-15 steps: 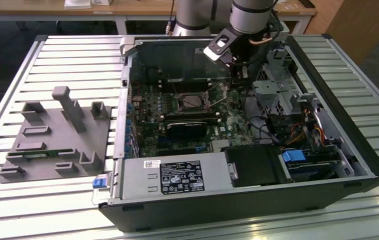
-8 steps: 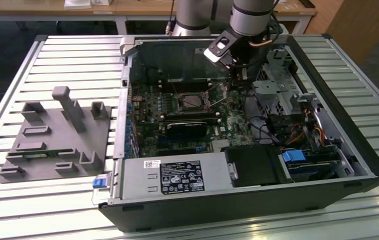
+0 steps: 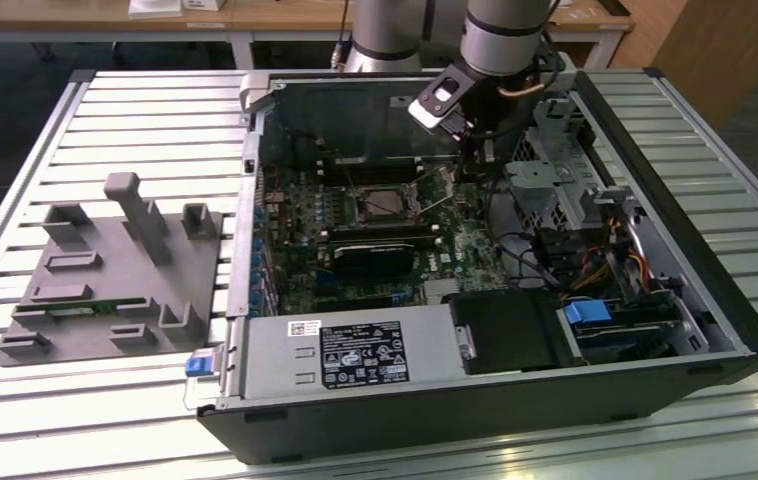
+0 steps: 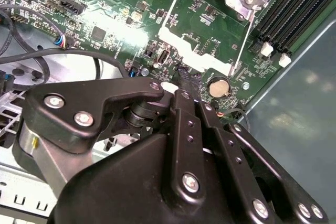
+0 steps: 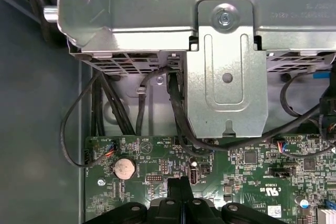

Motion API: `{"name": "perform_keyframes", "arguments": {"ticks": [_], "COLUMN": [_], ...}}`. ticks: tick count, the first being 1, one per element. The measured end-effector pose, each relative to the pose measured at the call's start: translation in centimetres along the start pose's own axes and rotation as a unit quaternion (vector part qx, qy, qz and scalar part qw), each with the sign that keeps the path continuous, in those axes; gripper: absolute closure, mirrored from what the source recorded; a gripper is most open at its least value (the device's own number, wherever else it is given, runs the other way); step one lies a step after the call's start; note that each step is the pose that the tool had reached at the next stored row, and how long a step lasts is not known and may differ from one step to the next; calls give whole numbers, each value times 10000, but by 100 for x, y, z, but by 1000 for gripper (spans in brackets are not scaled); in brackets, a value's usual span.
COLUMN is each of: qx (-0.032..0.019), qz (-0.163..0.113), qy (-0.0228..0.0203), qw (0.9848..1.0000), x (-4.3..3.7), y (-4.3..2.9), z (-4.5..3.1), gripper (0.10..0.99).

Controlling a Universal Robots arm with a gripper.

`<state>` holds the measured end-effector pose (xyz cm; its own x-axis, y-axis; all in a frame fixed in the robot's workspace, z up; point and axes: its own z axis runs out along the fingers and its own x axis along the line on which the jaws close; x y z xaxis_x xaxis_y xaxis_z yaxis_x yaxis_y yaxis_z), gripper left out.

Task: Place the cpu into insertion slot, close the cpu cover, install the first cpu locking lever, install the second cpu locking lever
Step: 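Close the cpu cover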

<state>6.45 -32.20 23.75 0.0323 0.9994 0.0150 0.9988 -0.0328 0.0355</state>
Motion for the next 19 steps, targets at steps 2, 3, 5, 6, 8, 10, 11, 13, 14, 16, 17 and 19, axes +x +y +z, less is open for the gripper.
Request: {"name": "perform_keyframes", "arguments": {"ticks": [2,3,5,6,8,10,11,13,14,16,17,19], "qx": [8,12,17,17,18,22,56,208,296,477,528,540], "qz": [0,0,1,1,0,0,0,3,4,7,7,8], "qy": [0,0,-1,-1,-1,-1,0,-6,-9,-14,-17,-18], "qw": [10000,10000,10000,10000,10000,10000,10000,9998,9996,9989,9986,9985], "x": [0,0,-1,-1,-1,0,0,0,0,0,0,0], "y": [2,2,3,3,3,3,4,9,15,22,23,23], "z": [14,21,29,29,29,29,31,33,34,37,37,36], "gripper": [980,980,980,980,980,980,980,980,980,980,980,980]}}
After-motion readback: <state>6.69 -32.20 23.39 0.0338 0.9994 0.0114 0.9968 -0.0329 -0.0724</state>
